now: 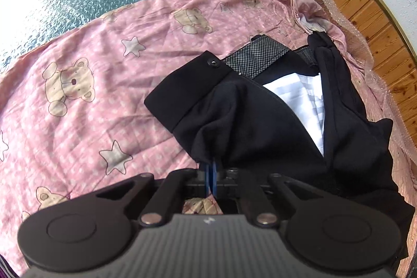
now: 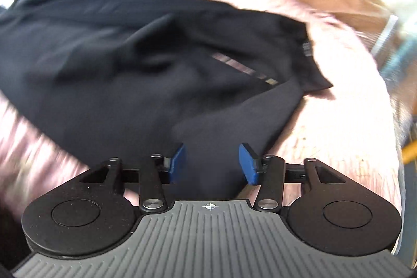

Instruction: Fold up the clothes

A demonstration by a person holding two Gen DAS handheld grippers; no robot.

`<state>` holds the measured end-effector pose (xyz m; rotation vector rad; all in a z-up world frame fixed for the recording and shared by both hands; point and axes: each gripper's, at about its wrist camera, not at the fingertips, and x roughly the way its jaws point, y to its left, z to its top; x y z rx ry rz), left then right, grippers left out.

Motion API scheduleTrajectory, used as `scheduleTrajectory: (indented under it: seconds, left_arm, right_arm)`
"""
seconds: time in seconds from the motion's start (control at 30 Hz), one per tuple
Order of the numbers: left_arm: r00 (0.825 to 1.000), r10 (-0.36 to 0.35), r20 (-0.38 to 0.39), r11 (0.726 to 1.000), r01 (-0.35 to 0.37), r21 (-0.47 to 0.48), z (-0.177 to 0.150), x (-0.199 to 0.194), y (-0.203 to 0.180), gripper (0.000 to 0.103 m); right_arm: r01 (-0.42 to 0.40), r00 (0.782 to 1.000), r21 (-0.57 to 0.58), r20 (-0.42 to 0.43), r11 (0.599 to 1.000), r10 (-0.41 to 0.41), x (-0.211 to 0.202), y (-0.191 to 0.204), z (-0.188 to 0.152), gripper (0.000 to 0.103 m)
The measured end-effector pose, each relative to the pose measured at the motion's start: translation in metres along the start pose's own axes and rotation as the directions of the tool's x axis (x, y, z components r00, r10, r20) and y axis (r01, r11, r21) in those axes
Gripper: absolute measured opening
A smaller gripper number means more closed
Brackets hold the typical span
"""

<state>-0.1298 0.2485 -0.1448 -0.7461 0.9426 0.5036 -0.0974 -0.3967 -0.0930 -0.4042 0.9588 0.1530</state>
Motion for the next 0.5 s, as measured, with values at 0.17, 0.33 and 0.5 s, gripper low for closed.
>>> scheduleTrajectory:
  seconds: [0.17,0.33,0.5]
  left_arm:
    - [1.0,0.014,-0.016,1.0,-0.014,0.016,0.002,0.005,-0.002,0.004]
    - [1.0,0.006,-0.008,1.0,-0.006,0.025,0.005,0.002,0.002,0.004]
    - [1.0,-0.019,-0.01,0.999,0.019,0.044,0.001,-0.001,0.007,0.007]
  right_arm:
    - [0.035,0.999,0.078,-0.035,0.996,-0.033,0.036,-0.004,-0.001,0.039]
    - [0.094,0.995,0.317,-0.065,0.944,-0.077,0.042,-0.054,-0.021,0.0]
    - [0.222,0.975,0.471,-0.102,0.854,-0.197,0.029,-0.089,-0.048,0.004]
